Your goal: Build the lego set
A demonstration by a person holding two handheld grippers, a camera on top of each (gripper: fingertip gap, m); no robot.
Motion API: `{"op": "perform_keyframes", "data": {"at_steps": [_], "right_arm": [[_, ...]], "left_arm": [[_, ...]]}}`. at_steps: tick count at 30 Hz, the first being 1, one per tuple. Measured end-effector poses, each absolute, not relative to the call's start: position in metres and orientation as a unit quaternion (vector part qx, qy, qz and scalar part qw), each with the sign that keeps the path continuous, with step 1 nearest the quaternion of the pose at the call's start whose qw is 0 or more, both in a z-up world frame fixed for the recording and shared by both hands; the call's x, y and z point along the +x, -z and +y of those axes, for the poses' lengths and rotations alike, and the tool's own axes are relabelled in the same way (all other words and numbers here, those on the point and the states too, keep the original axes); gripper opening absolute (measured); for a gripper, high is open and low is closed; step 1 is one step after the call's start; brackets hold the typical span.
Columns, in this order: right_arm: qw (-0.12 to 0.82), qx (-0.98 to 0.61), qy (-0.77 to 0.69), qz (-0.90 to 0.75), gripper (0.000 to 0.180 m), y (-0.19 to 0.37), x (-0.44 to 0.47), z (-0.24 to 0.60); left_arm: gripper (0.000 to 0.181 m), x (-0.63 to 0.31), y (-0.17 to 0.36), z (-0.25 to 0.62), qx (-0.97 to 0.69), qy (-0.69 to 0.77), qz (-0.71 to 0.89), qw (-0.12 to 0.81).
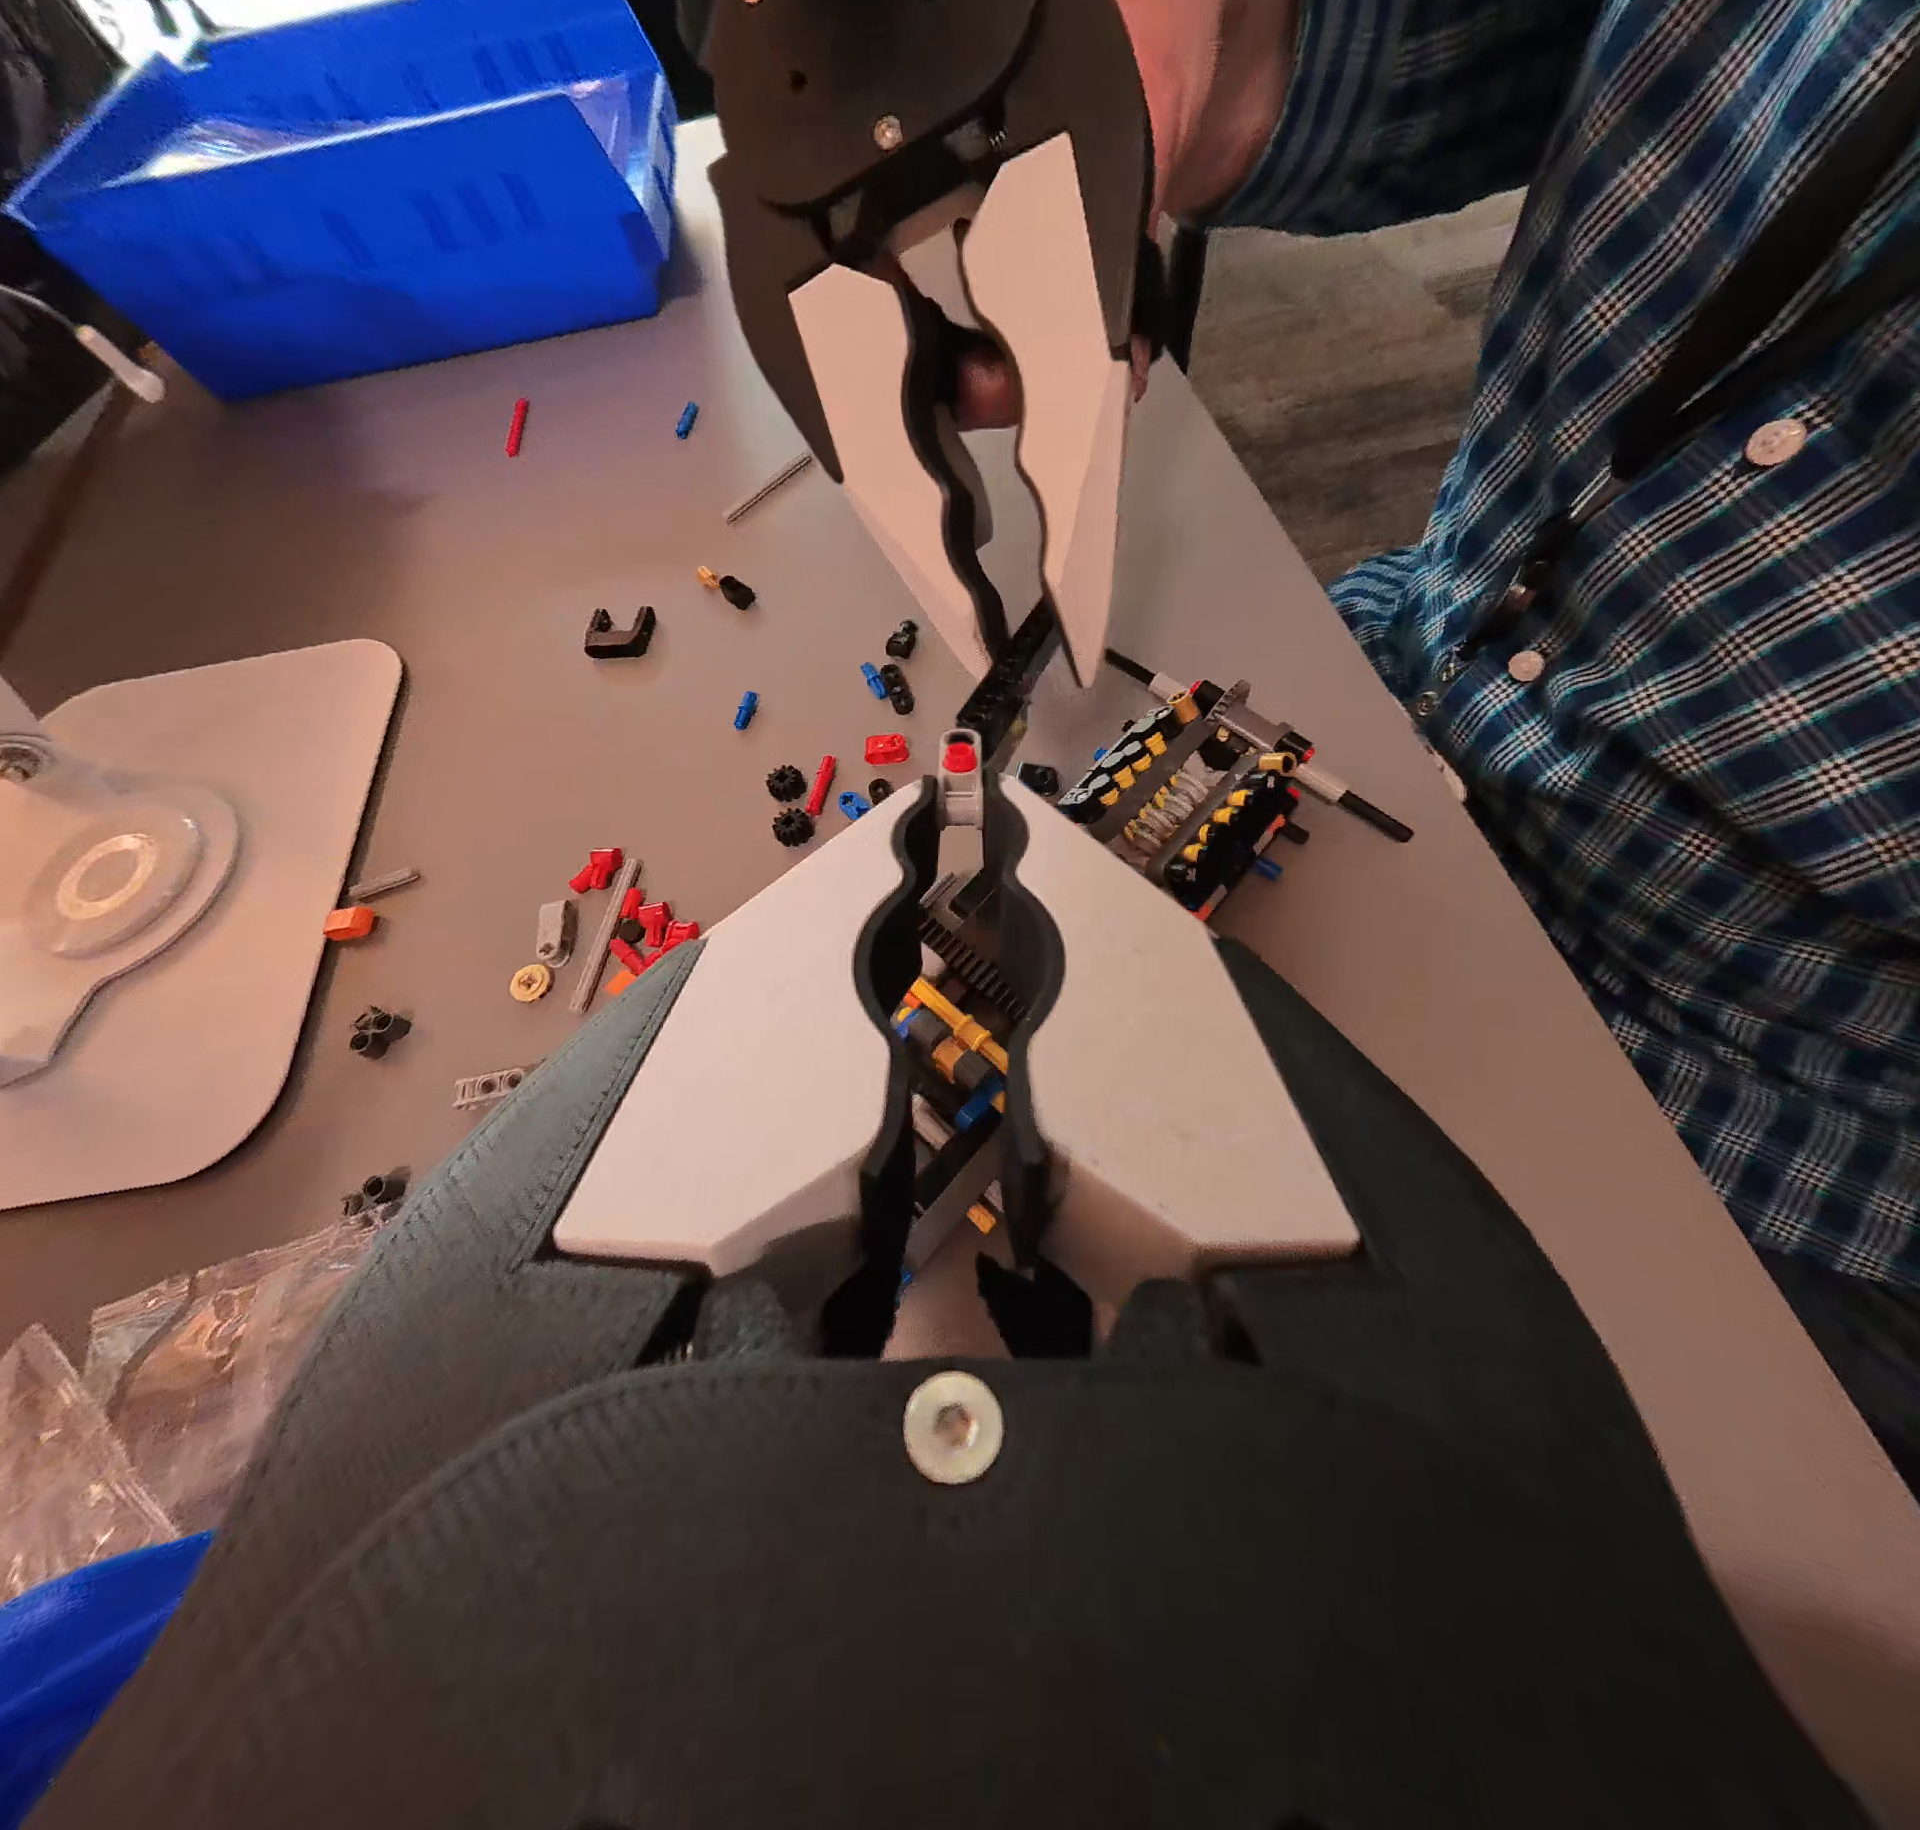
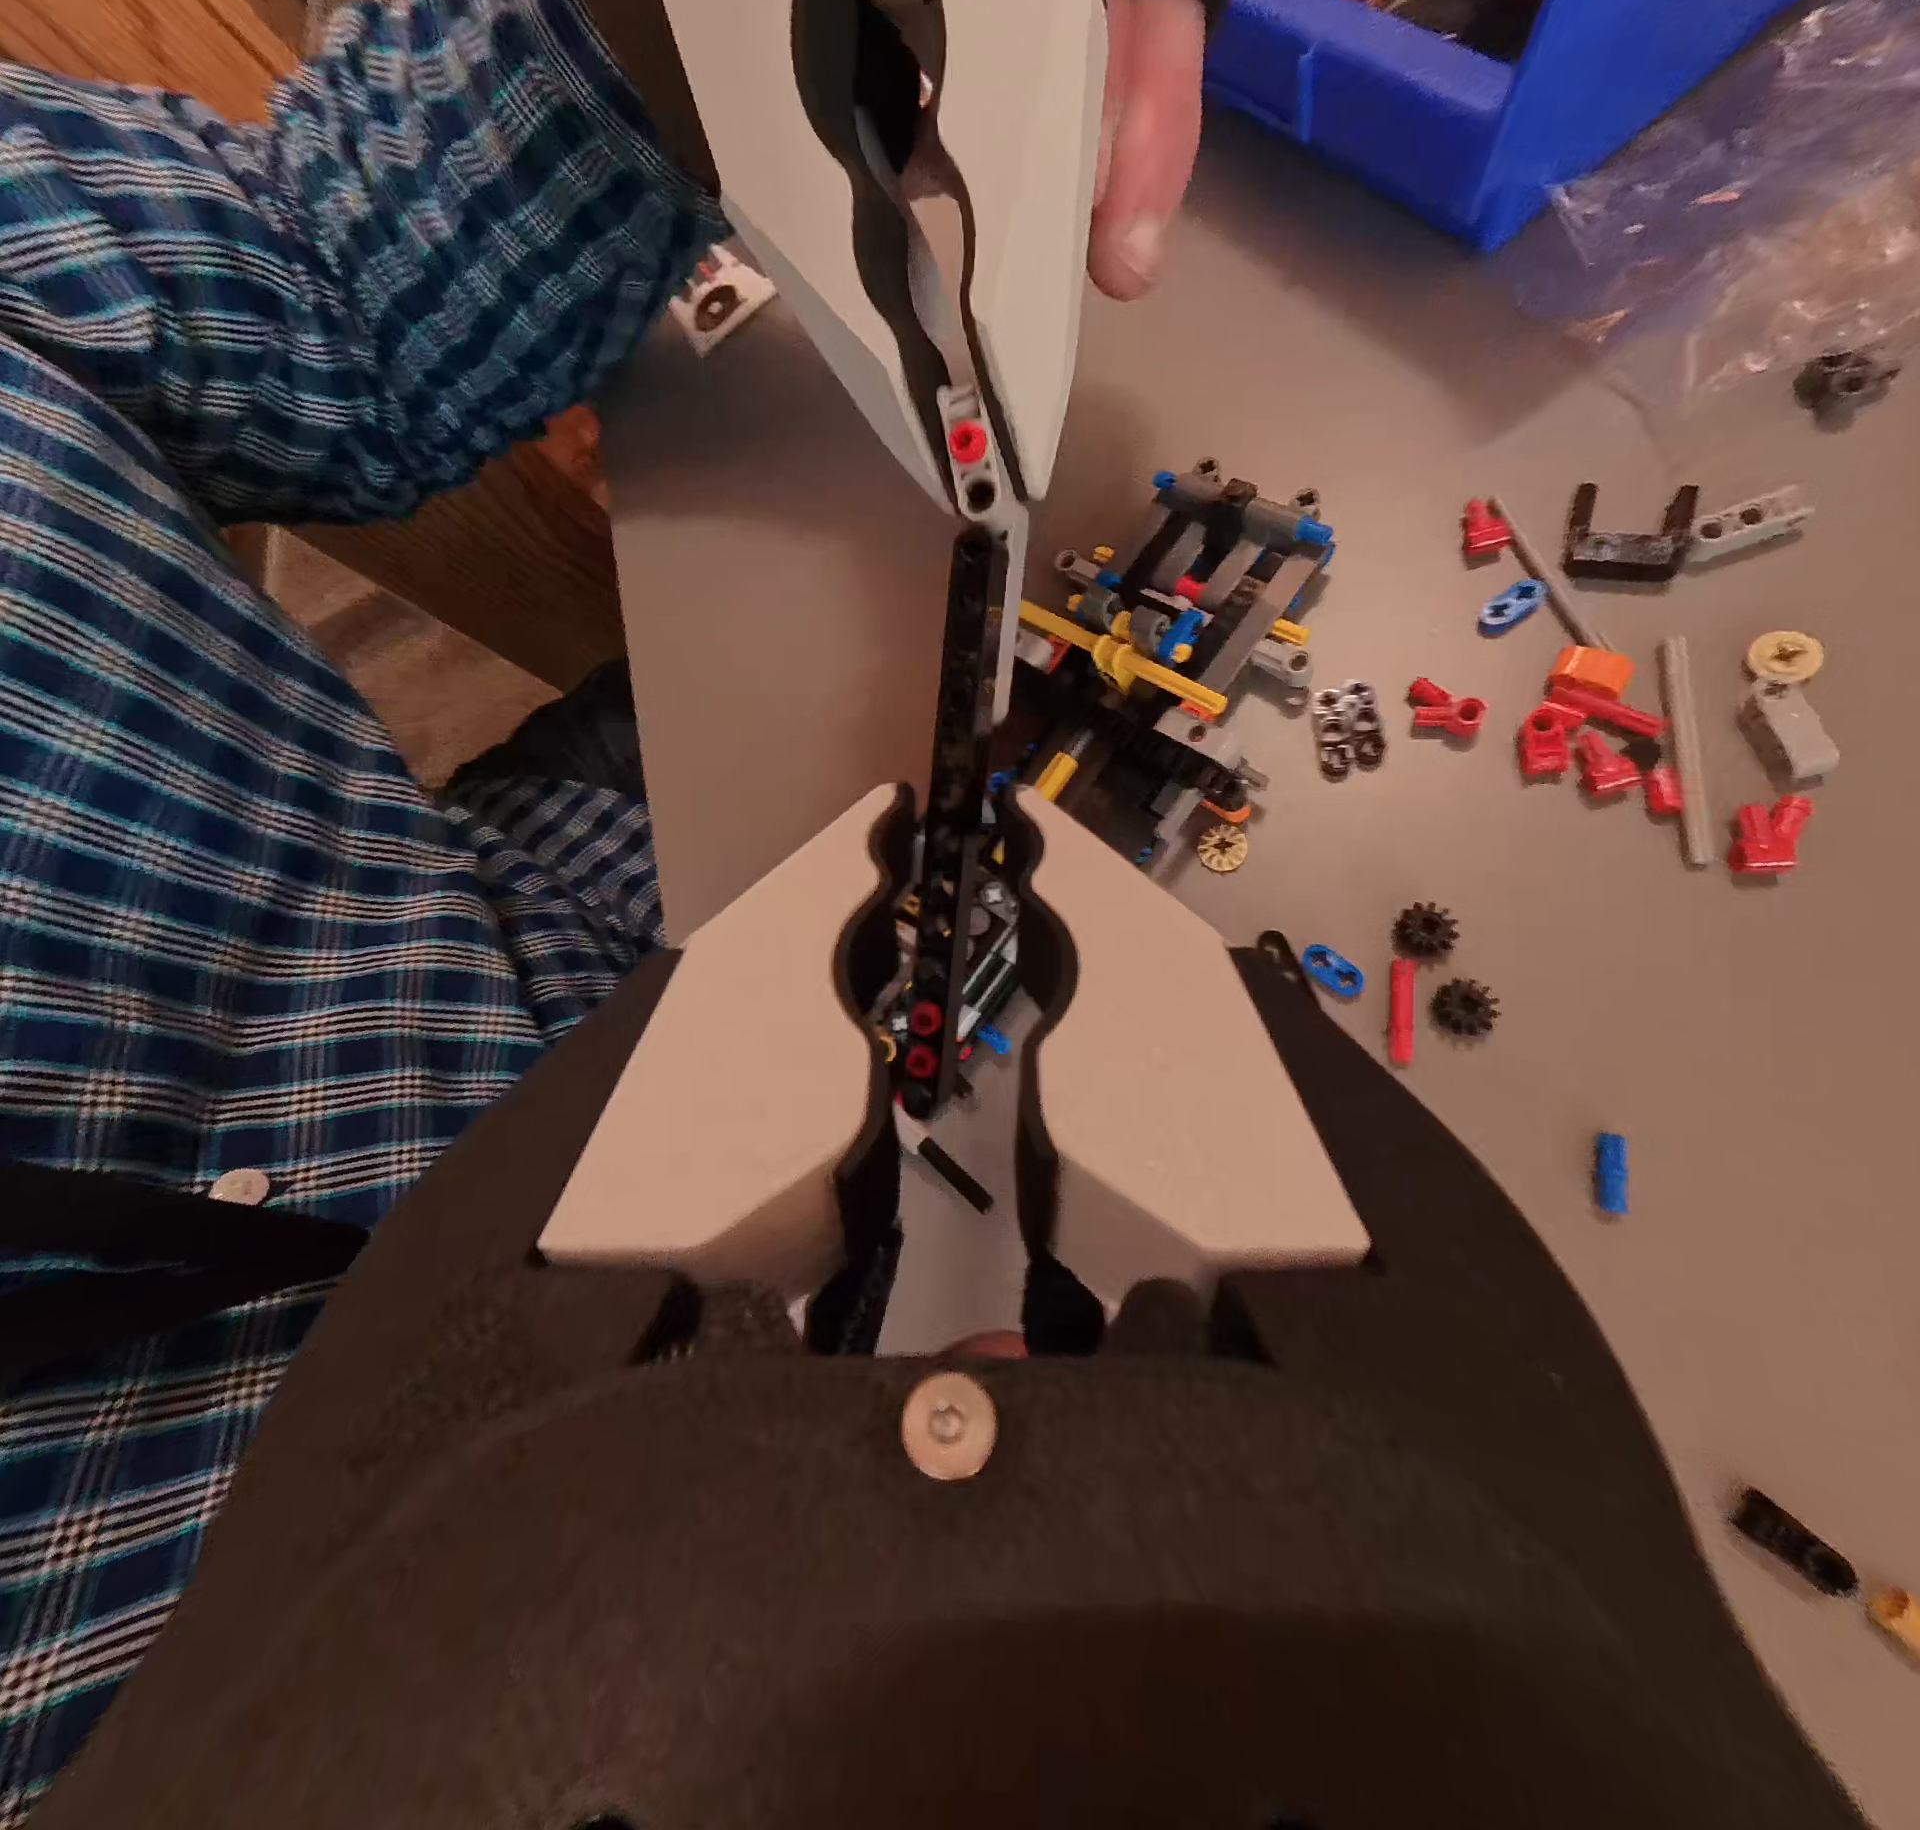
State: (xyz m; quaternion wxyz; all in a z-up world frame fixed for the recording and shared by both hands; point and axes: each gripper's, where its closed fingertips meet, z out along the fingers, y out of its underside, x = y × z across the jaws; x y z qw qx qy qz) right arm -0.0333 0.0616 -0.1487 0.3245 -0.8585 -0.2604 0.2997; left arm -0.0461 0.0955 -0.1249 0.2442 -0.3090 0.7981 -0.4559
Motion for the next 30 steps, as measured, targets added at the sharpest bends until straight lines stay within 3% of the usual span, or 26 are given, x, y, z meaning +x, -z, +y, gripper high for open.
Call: {"op": "perform_keyframes", "data": {"at_steps": [4,9,16,19,24,30], "right_arm": [[0.335,-0.863,-0.263,-0.274,0.022,0.146,-0.028,0.06],[0.355,-0.859,-0.242,-0.278,0.009,0.142,-0.03,0.051],[0.353,-0.868,-0.228,-0.266,0.007,0.142,-0.035,0.045],[0.348,-0.88,-0.209,-0.248,0.006,0.148,-0.031,0.044],[0.34,-0.895,-0.192,-0.214,0.004,0.158,-0.026,0.043],[0.334,-0.904,-0.174,-0.203,0.004,0.167,-0.02,0.043]], "left_arm": [[0.006,-0.048,0.113,0.11,-0.321,0.492,0.776,0.23],[0.006,-0.055,0.112,0.112,-0.313,0.514,0.771,0.209],[0.006,-0.062,0.117,0.106,-0.289,0.544,0.767,0.177],[0.006,-0.06,0.126,0.105,-0.291,0.532,0.776,0.173],[0.023,-0.054,0.145,0.113,-0.317,0.49,0.792,0.181],[0.016,-0.058,0.158,0.115,-0.326,0.454,0.805,0.199]]}}
